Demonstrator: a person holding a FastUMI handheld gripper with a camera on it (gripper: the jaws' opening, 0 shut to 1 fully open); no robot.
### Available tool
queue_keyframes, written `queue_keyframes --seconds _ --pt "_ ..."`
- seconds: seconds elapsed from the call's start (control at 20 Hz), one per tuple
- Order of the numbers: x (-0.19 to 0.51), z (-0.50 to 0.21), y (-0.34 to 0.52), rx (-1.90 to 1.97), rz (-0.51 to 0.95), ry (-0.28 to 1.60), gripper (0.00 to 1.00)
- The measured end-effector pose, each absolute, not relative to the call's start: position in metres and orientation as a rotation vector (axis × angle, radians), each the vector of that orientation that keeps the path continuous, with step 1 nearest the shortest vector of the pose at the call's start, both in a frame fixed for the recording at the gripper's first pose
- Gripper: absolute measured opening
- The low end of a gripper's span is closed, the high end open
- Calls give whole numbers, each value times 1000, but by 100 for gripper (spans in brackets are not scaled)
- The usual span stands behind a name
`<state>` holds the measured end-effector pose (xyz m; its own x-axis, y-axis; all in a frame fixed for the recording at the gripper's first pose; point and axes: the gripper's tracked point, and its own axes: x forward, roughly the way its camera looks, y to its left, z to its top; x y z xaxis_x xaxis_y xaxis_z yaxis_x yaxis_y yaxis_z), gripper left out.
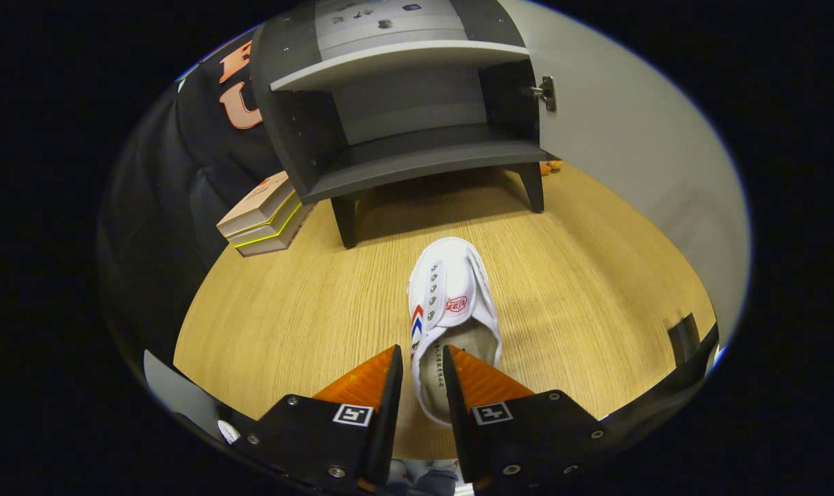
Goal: Open the shoe cabinet door, grab the shoes and put them into the shoe cabinet, then close the shoe cabinet door.
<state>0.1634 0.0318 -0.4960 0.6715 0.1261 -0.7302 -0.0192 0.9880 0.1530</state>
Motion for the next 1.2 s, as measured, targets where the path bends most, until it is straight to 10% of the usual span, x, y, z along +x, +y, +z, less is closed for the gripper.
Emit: queue_keyframes --seconds 0.3,0.6,1.2 --pt "190 -520 38 198 101 869 37" --pt "196 -517 41 192 132 861 4" --pt "197 -401 36 132 173 702 2"
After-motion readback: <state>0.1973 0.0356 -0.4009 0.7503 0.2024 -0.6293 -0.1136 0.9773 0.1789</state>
